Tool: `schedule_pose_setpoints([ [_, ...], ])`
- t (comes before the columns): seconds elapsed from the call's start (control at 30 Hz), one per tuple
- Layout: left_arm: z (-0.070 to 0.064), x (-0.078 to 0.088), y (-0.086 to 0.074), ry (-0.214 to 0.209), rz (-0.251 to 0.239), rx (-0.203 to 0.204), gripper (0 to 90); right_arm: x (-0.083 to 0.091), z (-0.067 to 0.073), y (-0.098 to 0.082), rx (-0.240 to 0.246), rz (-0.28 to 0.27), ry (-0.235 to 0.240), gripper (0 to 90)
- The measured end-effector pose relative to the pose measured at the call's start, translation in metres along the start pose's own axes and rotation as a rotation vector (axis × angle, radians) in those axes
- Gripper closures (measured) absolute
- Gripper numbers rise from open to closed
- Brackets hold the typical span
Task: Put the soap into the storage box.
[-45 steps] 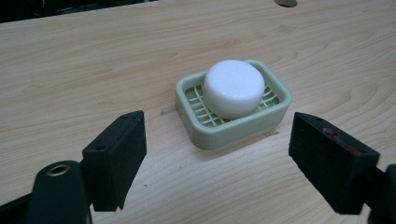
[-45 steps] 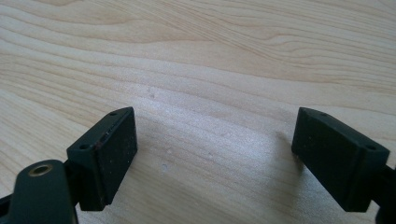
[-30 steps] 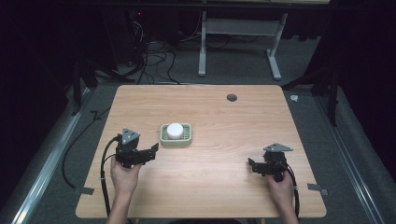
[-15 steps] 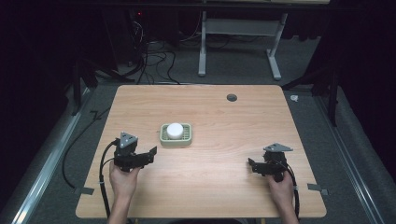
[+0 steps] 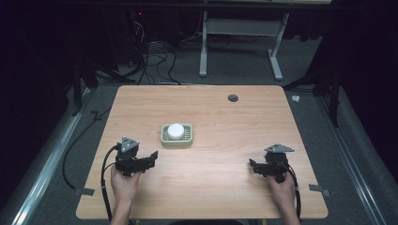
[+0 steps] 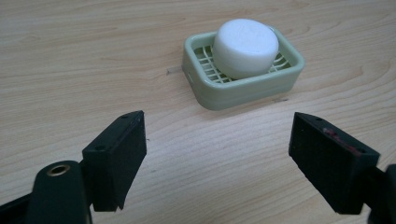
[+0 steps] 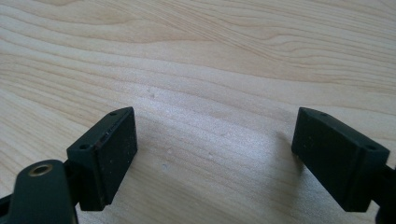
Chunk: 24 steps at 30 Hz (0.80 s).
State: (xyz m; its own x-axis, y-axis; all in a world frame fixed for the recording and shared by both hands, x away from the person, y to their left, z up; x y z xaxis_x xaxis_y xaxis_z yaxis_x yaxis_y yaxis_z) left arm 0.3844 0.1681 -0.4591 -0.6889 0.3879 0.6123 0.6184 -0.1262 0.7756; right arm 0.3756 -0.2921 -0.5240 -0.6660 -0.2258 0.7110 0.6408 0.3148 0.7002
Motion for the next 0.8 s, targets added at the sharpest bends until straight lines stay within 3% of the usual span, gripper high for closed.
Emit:
schedule_pose_setpoints([
  [0.3, 0.002, -0.004, -0.010, -0.003, 0.016, 0.024, 20.0, 0.000, 0.000, 0.000, 0.001, -0.001, 0.000, 15.1],
  [0.8, 0.002, -0.016, -0.029, 0.009, 0.061, 0.029, 20.0, 0.000, 0.000, 0.000, 0.001, -0.001, 0.000, 15.1],
])
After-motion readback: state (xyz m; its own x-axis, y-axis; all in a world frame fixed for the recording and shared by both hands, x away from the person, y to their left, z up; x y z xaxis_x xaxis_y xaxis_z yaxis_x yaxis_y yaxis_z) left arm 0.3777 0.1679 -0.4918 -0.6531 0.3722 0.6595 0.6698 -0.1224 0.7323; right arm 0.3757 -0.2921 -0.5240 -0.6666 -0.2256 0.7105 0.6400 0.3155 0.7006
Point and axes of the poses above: each handheld gripper's, and its own axes: x roughly backward along the jaws, y roughly out of its top, z roughly to its left, the point moved 3 cm from there along -x, roughly forward along the jaws, and after that the axes turned 4 degrees about x, right-handed, at the moved point
